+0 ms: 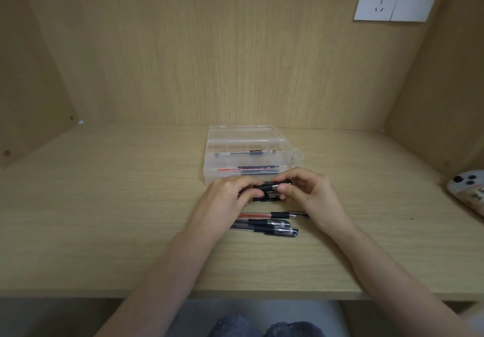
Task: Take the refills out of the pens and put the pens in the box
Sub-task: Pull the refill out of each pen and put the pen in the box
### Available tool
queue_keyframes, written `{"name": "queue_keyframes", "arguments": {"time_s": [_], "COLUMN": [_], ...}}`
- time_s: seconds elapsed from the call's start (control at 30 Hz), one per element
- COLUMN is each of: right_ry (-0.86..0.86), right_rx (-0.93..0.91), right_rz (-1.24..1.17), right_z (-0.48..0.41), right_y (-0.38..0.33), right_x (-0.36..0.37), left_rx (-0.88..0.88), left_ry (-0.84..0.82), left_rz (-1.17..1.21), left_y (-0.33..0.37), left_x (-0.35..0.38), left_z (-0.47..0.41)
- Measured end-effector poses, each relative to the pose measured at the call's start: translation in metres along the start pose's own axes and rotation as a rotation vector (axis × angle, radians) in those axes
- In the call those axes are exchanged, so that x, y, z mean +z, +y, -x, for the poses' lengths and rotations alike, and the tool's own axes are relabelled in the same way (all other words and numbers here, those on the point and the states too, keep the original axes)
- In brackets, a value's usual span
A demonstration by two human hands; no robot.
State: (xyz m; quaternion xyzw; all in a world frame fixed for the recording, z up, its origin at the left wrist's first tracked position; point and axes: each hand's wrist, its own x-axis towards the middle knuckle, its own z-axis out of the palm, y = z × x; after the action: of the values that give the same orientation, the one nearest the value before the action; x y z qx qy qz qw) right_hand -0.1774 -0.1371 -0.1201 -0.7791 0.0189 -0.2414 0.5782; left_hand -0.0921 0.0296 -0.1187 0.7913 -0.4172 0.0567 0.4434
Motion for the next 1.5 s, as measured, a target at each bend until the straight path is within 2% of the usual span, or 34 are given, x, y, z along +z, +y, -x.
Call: {"name": "queue_keyframes", "arguments": {"time_s": [0.17, 0.3, 0.4, 0.53, 0.7, 0.83, 1.0, 1.2, 1.33, 1.5], "right_ry": [-0.046, 0.106, 0.197, 0.127, 0.149, 0.155, 0.163, 0.191, 0.191, 0.137], "right_rx": [0.009, -0.078, -0.117, -0.151, -0.132, -0.097, -0.062, -0.046, -0.012, 0.027], "right_rz": [0.074, 0.171, 0.207, 0.356, 0.334, 0.305, 0.276, 0.265, 0.259, 0.247], "right_z": [0.000, 0.000, -0.001, -0.004, -0.004, -0.004, -0.004, -0.006, -0.007, -0.005], "right_y": [0.002, -0.001, 0.003, 0.010, 0.011, 0.012, 0.010, 0.011, 0.011, 0.010], "right_x": [0.001, -0.001, -0.003, 0.000, -0.002, -0.001, -0.002, -0.001, 0.000, -0.001], "left_rx": [-0.028, -0.039, -0.077, -0.090, -0.097, -0.085, -0.057, -0.004, 0.046, 0.107], "left_ry": [0.025, 0.107, 0.076, 0.047, -0.095, -0.170, -0.155, -0.153, -0.228, -0.188], "left_rz": [-0.015, -0.066, -0.091, -0.137, -0.228, -0.205, -0.123, -0.077, -0.194, -0.348], "left_y": [-0.002, 0.007, 0.007, -0.012, -0.038, -0.043, -0.032, 0.002, 0.007, -0.002], "left_x": [-0.004, -0.015, -0.027, -0.033, -0.017, -0.003, -0.006, -0.022, -0.018, -0.006], "left_z": [0.000, -0.010, -0.030, -0.075, -0.115, -0.125, -0.111, -0.054, -0.016, -0.007]}}
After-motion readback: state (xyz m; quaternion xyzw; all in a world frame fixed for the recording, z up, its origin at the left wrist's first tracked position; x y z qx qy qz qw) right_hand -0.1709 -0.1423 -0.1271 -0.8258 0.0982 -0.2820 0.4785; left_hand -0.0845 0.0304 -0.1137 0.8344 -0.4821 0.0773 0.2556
